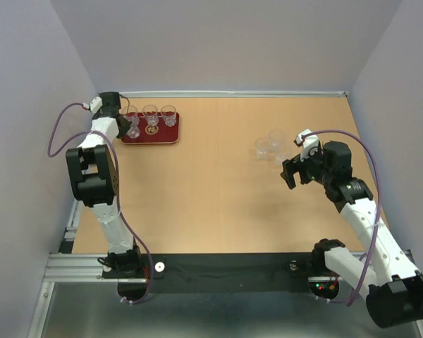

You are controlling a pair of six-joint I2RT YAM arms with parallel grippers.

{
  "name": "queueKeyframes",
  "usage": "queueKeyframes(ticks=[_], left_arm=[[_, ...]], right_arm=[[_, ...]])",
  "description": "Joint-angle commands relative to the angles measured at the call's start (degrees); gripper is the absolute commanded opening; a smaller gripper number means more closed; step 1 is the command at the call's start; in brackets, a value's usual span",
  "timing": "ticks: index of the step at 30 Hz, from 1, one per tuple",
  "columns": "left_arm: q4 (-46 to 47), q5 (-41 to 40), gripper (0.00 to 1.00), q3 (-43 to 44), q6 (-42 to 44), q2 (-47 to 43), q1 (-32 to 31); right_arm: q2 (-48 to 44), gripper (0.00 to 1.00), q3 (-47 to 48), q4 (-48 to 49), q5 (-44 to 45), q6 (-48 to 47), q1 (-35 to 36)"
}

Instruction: Place the glasses into the tray

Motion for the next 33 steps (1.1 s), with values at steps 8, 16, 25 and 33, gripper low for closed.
queueKeyframes(ticks=[8,16,25,33], left_arm=[[-6.88,-1.3,0.0,13.57,2.42,6.52,1.61],[-9.61,-2.88,0.06,17.63,2.77,9.96,1.61],[-9.88,-3.41,0.22,18.07,2.59,11.1,1.69],[-10.67,-3.06,0.54,19.38,2.94,10.4,1.69]], right_arm=[[-1.32,0.95,-1.18,2.91,1.54,-0.3,-1.01],[-1.59,0.95,-1.18,3.0,1.81,-0.21,-1.45],[-1.85,0.95,-1.27,3.09,1.81,-0.12,-1.72],[-2.2,0.95,-1.36,3.09,1.81,-0.12,-2.07]])
